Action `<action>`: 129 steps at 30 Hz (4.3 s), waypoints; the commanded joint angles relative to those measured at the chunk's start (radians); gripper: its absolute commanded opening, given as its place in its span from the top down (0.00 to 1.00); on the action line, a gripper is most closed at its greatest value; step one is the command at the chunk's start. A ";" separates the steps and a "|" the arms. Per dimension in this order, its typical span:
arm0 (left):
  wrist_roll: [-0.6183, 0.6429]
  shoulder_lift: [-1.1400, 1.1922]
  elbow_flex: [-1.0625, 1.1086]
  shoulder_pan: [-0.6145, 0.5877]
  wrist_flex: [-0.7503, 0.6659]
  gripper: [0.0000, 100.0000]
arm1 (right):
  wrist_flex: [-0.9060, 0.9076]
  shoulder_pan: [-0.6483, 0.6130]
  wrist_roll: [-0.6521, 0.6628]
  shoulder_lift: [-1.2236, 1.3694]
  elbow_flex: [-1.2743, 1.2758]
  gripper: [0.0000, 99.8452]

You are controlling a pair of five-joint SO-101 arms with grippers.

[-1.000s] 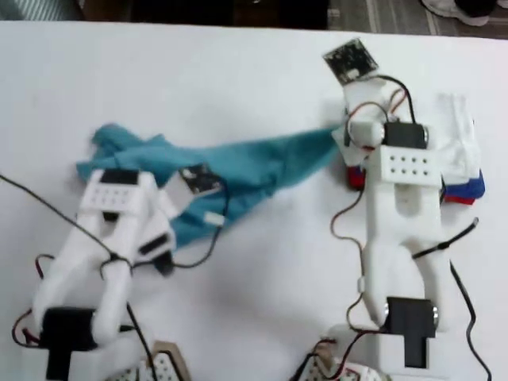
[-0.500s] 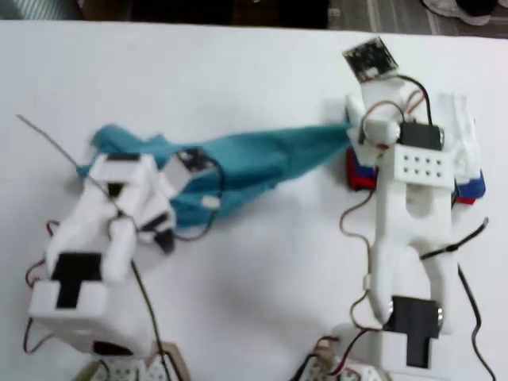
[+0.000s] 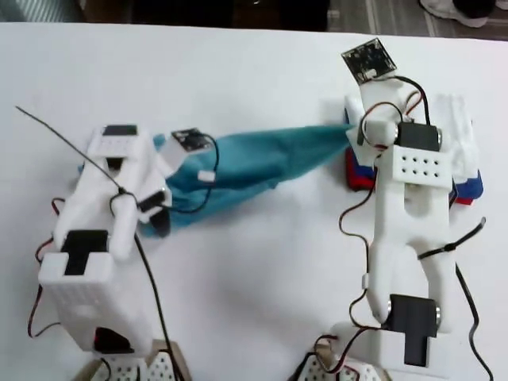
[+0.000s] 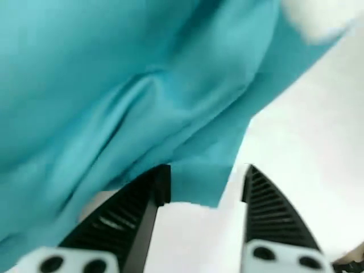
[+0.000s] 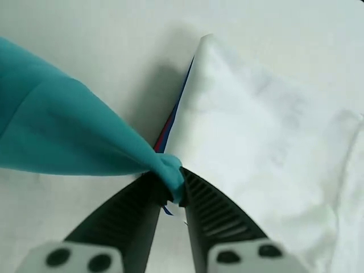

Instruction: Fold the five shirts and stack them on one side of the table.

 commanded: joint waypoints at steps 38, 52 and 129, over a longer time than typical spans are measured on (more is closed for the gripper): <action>-0.006 0.160 -0.025 -0.020 -0.115 0.77 | 0.016 0.015 0.000 -0.004 -0.041 0.98; -0.034 -0.129 -0.183 -0.015 0.163 0.97 | -0.042 -0.038 -0.124 -0.018 0.003 0.98; -0.173 -1.220 1.032 -0.572 -0.769 0.97 | 0.059 -0.461 -0.423 0.277 -0.304 0.76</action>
